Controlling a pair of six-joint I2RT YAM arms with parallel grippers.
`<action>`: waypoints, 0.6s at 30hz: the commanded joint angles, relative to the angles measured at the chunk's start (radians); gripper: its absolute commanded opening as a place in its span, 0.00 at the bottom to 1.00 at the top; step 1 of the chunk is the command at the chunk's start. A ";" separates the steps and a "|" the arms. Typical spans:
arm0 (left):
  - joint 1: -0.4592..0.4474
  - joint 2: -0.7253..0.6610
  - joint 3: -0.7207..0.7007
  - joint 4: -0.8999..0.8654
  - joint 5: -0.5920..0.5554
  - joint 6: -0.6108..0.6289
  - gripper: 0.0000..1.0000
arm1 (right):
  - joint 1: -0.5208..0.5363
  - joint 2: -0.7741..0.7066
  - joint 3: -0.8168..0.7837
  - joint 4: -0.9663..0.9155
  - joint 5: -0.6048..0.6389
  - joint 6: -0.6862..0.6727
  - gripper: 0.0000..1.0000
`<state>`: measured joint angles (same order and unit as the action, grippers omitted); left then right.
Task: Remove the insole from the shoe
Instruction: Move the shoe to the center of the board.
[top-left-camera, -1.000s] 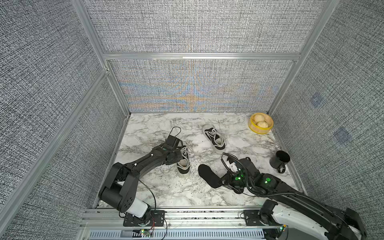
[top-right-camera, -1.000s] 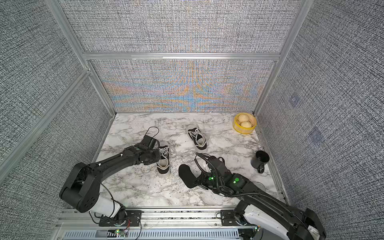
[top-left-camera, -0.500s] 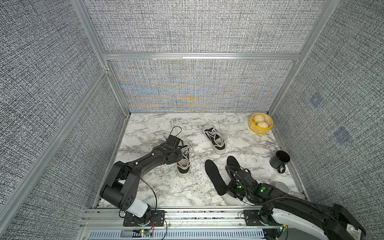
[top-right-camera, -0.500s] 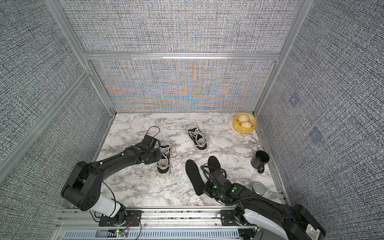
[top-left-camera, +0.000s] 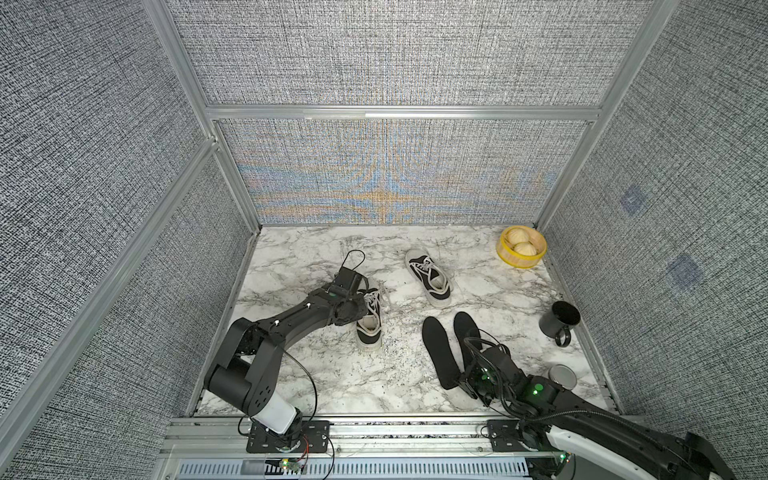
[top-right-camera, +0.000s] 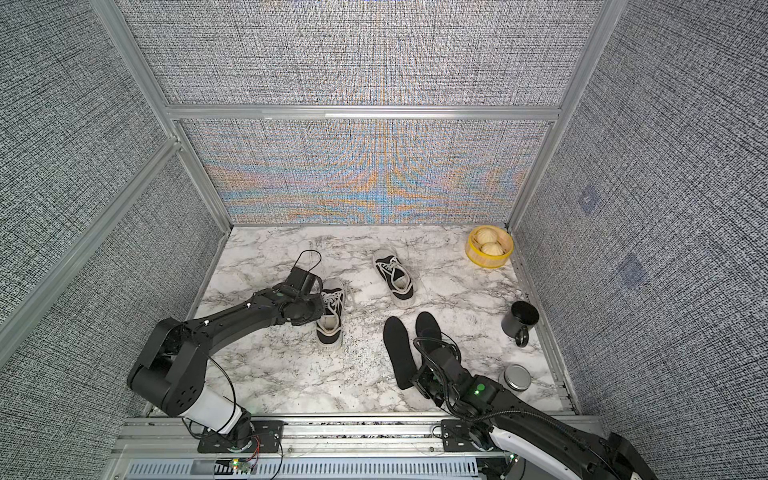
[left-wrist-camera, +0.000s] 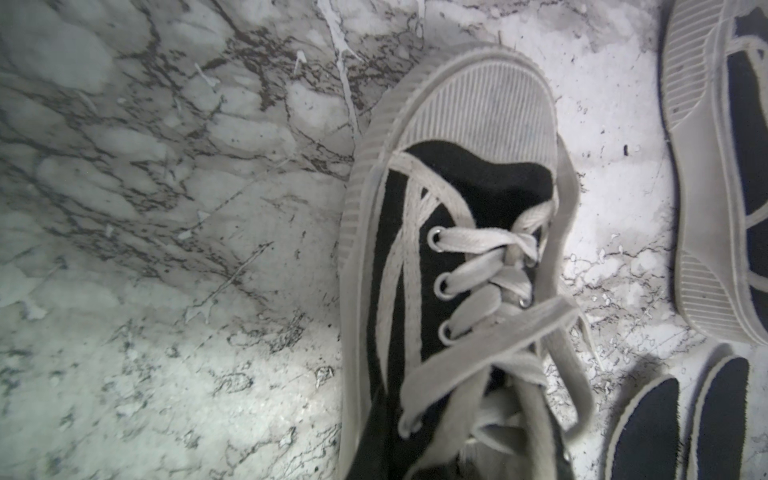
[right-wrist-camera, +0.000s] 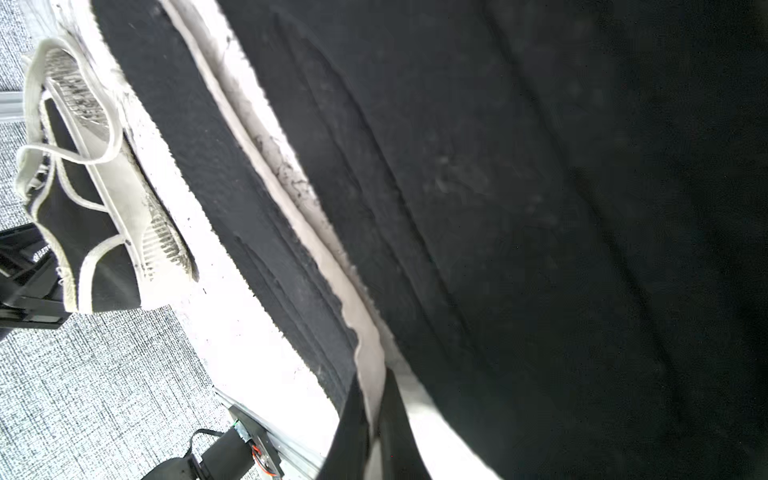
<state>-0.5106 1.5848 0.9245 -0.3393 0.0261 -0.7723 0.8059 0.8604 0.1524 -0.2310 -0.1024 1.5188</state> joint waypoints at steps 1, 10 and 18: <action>-0.004 0.011 0.016 0.046 0.009 -0.003 0.08 | 0.001 0.036 0.015 -0.014 0.016 0.008 0.06; -0.007 0.103 0.103 0.098 0.025 -0.004 0.06 | -0.005 0.051 0.236 -0.276 0.129 -0.165 0.58; -0.015 0.257 0.254 0.146 0.052 -0.052 0.05 | -0.154 0.037 0.454 -0.404 0.193 -0.395 0.61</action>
<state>-0.5213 1.8061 1.1347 -0.2642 0.0631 -0.8005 0.6933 0.8856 0.5533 -0.5713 0.0467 1.2499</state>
